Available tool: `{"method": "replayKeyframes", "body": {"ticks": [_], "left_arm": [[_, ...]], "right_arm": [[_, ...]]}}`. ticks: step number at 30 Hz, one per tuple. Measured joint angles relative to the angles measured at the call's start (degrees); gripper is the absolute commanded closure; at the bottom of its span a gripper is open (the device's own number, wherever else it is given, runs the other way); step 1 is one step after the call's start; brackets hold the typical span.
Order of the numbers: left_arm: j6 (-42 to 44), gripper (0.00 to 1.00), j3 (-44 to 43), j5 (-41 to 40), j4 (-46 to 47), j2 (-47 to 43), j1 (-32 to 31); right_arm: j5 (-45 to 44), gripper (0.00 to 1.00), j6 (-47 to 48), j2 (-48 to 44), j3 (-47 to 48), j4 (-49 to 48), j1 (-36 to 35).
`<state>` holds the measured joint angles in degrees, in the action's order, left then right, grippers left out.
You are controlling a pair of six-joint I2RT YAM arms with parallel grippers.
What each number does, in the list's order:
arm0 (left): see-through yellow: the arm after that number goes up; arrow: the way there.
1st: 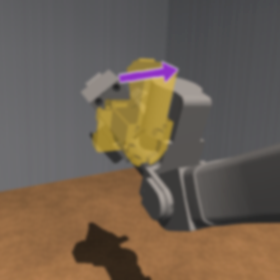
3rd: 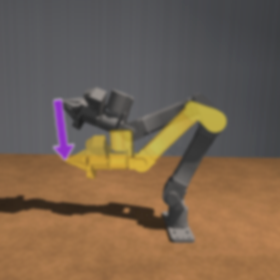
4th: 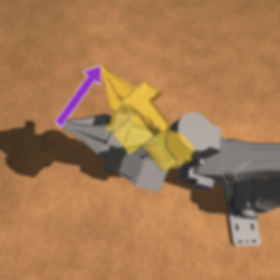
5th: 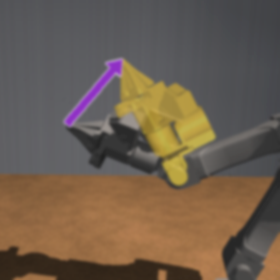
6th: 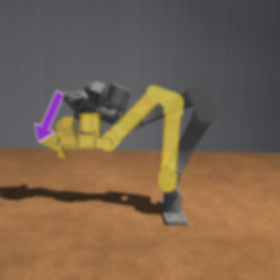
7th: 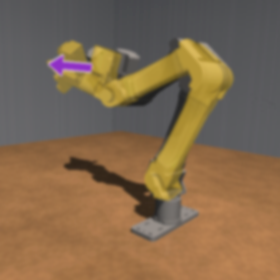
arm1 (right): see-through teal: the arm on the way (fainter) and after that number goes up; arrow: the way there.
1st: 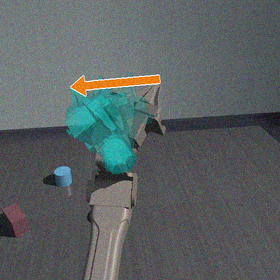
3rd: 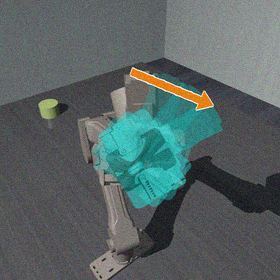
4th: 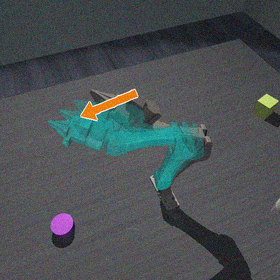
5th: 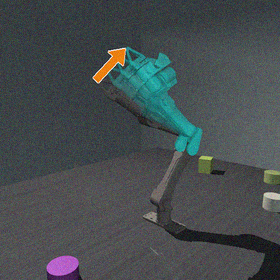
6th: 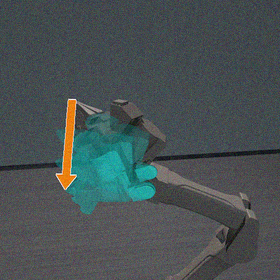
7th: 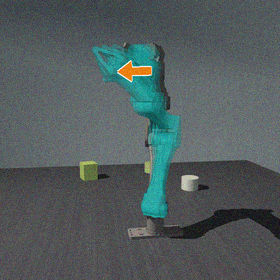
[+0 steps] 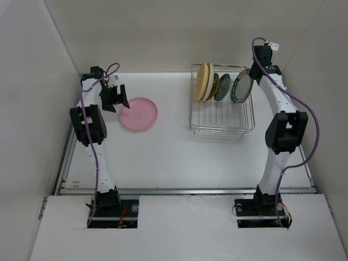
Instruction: Unload the plates from the dish rack
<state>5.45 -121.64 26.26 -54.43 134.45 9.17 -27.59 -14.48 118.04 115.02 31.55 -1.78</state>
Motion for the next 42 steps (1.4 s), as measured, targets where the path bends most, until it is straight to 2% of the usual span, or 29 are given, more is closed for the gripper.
{"method": "replayKeyframes", "body": {"ticks": [5,8,11,16,23,42], "left_arm": [[0.63,0.19,0.04,-0.28,-1.49,-0.52,-0.33],[1.03,0.18,0.83,-0.48,-2.08,-1.51,-0.59],[1.51,0.16,1.33,-1.18,-3.08,-2.67,-1.07],[2.73,0.15,1.44,-2.38,-3.67,-4.7,-2.34],[3.65,0.15,3.54,-3.8,-3.61,-9.27,-3.17],[4.11,0.13,7.96,-4.46,-2.99,-11.3,-3.06]], "right_arm": [[0.59,0.74,0.39,1.11,-0.7,-0.24,0.24],[-0.17,0.67,0.66,1.07,-0.74,-0.28,0.26],[-1.22,0.65,1.27,0.83,-0.9,-0.33,0.26],[-1.75,0.65,2.12,-2.6,-5.22,-1.07,0.26],[2.69,0.65,2.95,-6.71,-7.63,-2.71,0.26],[8.15,0.65,3.17,-6.29,-7.63,-3.26,0.26]]}}
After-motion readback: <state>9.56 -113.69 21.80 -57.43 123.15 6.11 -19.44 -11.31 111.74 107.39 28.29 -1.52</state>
